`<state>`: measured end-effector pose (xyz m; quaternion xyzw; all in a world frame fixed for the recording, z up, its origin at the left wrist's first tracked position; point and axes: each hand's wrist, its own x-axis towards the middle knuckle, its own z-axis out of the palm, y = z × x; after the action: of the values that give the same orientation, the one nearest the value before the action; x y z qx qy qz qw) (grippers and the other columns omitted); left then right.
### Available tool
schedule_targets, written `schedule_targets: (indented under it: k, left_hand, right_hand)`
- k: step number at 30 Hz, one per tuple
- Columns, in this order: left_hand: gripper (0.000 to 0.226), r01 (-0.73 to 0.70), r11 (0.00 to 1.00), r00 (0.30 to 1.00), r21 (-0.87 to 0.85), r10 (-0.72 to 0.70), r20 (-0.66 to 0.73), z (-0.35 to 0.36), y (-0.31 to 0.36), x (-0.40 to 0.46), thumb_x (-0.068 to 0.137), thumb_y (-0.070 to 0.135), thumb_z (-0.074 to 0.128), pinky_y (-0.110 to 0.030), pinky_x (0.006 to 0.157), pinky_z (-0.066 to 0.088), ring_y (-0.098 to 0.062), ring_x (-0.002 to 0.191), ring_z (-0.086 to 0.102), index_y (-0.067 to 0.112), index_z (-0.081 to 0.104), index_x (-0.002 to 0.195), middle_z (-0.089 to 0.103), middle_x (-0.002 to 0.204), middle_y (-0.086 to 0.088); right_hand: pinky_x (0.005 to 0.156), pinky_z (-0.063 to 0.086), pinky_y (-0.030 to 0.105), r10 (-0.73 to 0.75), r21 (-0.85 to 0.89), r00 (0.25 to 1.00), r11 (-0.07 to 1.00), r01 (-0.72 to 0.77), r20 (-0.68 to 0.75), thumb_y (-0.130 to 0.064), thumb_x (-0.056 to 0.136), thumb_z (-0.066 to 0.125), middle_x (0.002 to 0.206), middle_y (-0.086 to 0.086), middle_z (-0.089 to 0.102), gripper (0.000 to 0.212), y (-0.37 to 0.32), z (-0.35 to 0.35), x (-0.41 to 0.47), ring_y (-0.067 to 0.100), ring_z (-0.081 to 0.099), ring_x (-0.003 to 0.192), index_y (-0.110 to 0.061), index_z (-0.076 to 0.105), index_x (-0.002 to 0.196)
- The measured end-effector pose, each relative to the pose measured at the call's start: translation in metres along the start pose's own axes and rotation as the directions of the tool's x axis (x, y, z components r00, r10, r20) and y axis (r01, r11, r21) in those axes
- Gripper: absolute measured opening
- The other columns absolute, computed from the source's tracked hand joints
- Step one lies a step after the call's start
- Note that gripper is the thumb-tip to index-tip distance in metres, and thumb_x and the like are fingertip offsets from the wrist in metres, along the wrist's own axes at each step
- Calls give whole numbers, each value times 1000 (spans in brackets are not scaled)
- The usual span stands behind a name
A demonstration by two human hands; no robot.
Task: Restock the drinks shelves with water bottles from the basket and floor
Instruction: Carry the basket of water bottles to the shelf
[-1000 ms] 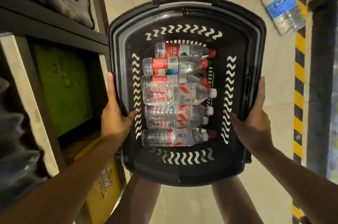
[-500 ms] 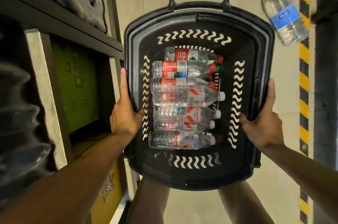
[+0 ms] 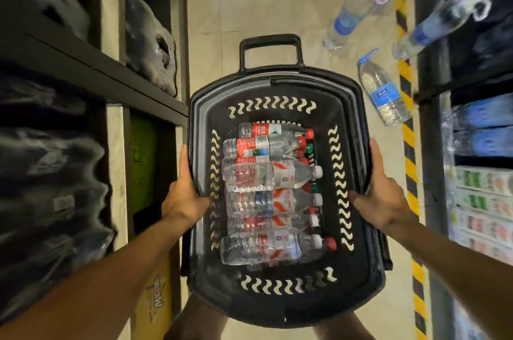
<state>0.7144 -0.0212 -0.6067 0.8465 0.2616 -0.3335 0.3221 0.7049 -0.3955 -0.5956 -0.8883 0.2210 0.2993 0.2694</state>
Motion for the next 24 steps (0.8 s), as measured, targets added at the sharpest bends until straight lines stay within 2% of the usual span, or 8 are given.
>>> schedule_targets:
  k: [2,5,8,10,13,18,20,24]
  left_hand:
    - [136,-3,1000,1000,-3,3,-13,-18,9,-21,79,15,86,-53,89,57,-37,107,67,56,-24,149,64,130,-13]
    - [132,6,1000,999,6,-6,-35,-56,33,-58,80,19,84,-52,95,53,-41,113,63,56,-21,149,62,133,-17]
    - [130,-20,999,999,-31,19,-34,-100,63,-96,78,28,86,-57,103,49,-42,120,61,49,-18,154,61,132,-19]
    - [130,-30,999,999,-21,30,-33,-128,83,-116,79,30,85,-58,100,51,-42,114,64,51,-20,152,64,126,-18]
    - [129,-43,999,997,-10,43,-60,-161,107,-130,79,31,84,-53,89,56,-38,98,68,50,-21,152,68,114,-15]
    - [123,-84,995,991,57,89,-103,-204,164,-125,82,25,82,-50,92,54,-40,112,64,43,-13,157,62,130,-20]
    - [120,-78,995,990,69,86,-113,-213,188,-123,82,26,81,-46,91,52,-40,114,63,43,-10,158,60,135,-18]
    - [114,-45,995,985,92,59,-161,-227,235,-110,83,28,78,-49,97,52,-42,120,61,39,-5,160,60,136,-20]
  right_hand:
    - [50,54,36,-27,-13,1000,1000,27,-1,-18,86,77,67,10,71,124,-16,-22,-22,23,66,52,-53,-23,151]
    - [48,48,32,16,-18,1000,1000,-17,-25,-20,86,77,57,9,65,122,-51,-63,-64,25,63,48,-49,-20,153]
    - [60,58,44,36,19,998,999,-35,-54,-15,87,76,60,12,65,119,-91,-101,-110,30,64,54,-44,-17,157]
    - [66,59,50,52,45,997,998,-50,-60,-13,88,75,64,15,65,117,-115,-125,-132,34,65,57,-41,-15,158]
    - [61,57,48,26,47,995,999,-22,-92,-10,88,72,66,19,64,115,-141,-157,-146,38,63,59,-40,-14,159]
    - [61,56,43,-1,62,995,998,8,-103,-7,84,71,68,16,65,116,-171,-198,-122,35,64,60,-41,-9,160]
    - [68,58,48,-12,77,995,997,19,-96,-14,85,73,74,17,69,114,-176,-212,-101,36,67,66,-41,-9,160]
    - [81,58,50,-70,133,994,988,80,-79,-39,86,75,108,19,72,111,-189,-244,-62,40,71,90,-44,-10,158]
